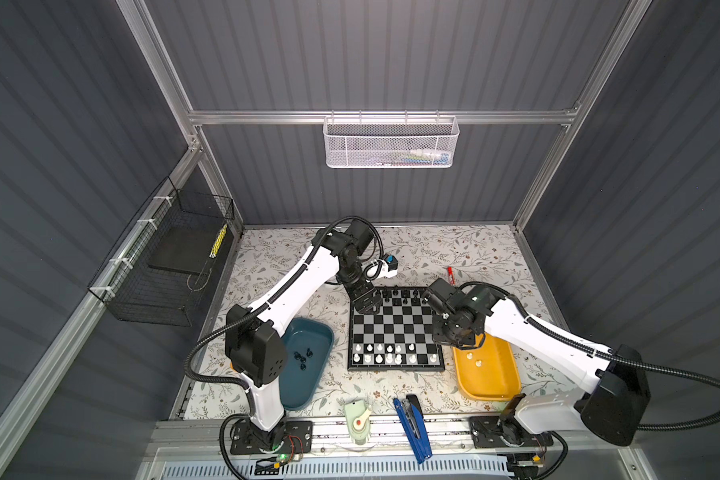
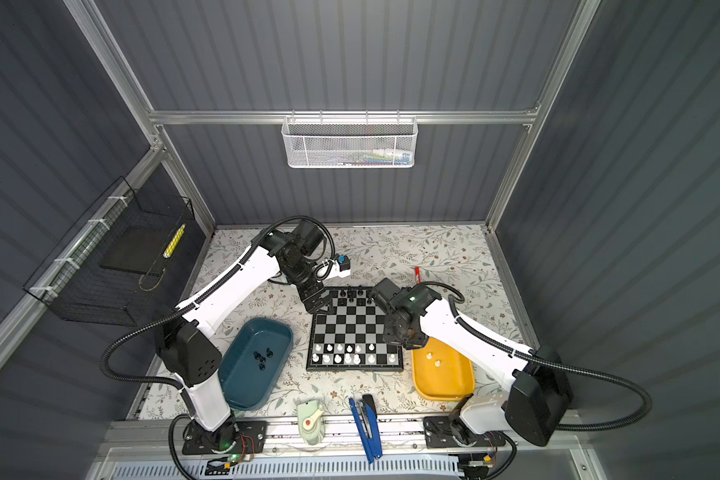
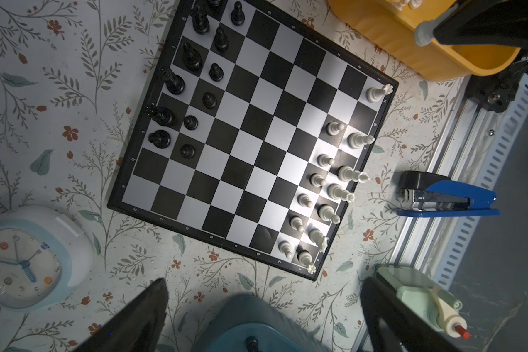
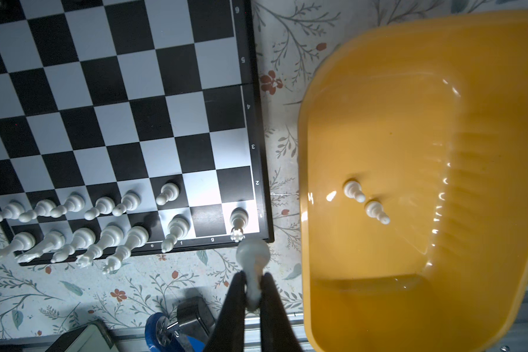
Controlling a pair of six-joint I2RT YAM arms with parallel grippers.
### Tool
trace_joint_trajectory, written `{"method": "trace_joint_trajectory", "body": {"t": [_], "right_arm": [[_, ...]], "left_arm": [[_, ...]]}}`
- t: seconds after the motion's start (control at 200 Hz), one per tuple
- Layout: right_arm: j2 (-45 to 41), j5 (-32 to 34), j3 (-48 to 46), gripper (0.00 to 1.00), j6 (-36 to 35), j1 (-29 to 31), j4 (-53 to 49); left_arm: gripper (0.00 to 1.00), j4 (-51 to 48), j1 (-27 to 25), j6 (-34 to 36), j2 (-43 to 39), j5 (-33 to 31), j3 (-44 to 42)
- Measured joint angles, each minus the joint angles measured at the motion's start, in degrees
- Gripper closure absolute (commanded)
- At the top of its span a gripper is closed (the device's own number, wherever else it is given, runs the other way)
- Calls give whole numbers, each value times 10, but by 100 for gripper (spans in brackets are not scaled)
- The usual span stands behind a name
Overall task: Set up the chess pieces on the board
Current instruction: 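Carry the white pawn with the right gripper to the board's nearest row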
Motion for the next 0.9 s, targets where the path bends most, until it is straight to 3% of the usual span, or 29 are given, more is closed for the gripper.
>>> {"method": "trace_joint_trajectory", "body": {"t": [0.395,0.9], "right_arm": [[41,-6,3,89,15,39,24],[53,-11,2,89,29,58,46]], "left_arm": [[0,0,0,0,-2,3,-2],[3,-14,0,0,-16,53,23]]}}
